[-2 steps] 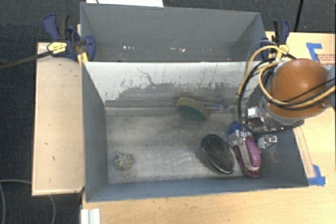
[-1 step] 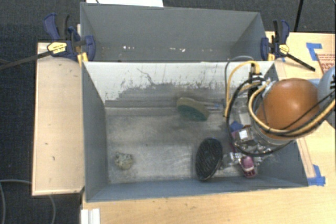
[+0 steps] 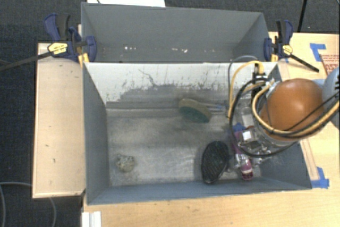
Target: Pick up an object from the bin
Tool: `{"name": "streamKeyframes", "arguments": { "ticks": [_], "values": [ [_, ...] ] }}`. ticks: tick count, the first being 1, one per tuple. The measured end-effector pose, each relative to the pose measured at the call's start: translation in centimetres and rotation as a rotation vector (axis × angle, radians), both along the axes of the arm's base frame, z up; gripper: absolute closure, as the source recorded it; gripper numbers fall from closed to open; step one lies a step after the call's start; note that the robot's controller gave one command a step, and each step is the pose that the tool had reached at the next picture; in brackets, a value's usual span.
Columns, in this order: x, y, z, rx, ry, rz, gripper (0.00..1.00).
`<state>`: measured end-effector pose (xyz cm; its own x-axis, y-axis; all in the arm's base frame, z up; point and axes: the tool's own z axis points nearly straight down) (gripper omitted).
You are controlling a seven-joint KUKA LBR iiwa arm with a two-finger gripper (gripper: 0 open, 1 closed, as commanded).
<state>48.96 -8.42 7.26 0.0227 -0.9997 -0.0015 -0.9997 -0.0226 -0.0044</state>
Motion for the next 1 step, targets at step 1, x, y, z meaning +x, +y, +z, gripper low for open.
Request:
{"name": "streamKeyframes", "arguments": {
  "ticks": [1],
  "values": [
    [1.13,-6.53,18.63,-0.004,-0.003,0.163,1.00]
  ]
}}
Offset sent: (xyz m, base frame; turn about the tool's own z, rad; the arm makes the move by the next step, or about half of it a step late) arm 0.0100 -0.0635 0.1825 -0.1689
